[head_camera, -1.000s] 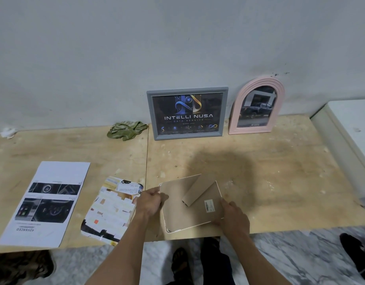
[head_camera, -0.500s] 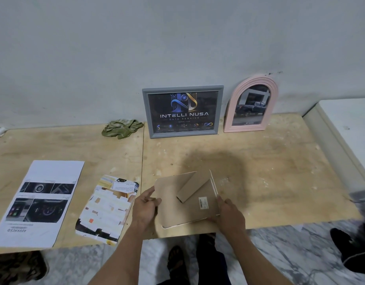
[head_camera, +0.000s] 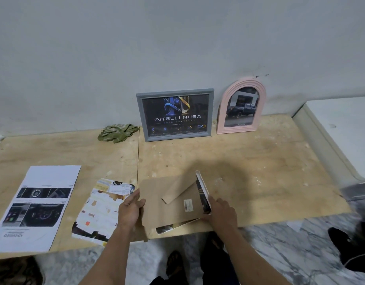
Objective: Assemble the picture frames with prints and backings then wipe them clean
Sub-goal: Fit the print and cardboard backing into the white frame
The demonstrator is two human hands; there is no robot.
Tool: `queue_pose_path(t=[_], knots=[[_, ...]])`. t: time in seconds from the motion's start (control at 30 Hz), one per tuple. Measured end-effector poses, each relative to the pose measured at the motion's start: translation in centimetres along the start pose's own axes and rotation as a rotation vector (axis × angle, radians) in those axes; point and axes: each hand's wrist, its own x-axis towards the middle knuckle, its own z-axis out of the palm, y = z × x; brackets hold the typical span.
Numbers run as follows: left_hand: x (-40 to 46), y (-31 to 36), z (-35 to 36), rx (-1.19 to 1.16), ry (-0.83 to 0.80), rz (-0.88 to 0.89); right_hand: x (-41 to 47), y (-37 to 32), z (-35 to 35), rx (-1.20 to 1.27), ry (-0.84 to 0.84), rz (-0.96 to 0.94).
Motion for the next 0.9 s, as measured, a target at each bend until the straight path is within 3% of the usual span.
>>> queue_pose_path(t=[0.13, 0.2, 0.23, 0.33, 0.4, 0.67, 0.9], knots=[[-1.2, 1.8, -1.2, -0.086, 0.066, 0.012, -0.4, 0.1, -0.6, -0.038, 0.000, -0.041], [-1.6, 2.5, -1.0, -0.088, 0.072, 0.036, 0.0, 0.2, -1.0, 0.056, 0.001, -0.058], [-1.6, 2.7, -0.5, -0.084, 0.070, 0.045, 0.2, 0.3, -1.4, 0.214, 0.003, -0.041], [-2.5, 2.2, 3.6, -0.072, 0.022, 0.026, 0.6, 1.9, -4.4, 1.069, -0.019, 0.105], [-3.5, 0.8, 8.0, -0.068, -0.016, 0.003, 0.7, 4.9, -6.9, 1.351, -0.035, 0.247], [-6.9, -4.4, 24.8, 0.090, -0.130, -0.042, 1.3, 22.3, -11.0, 1.187, 0.193, 0.488], [-6.0, -8.6, 31.4, 0.361, -0.140, -0.055, 1.6, 30.7, -8.1, 0.897, 0.139, 0.478]])
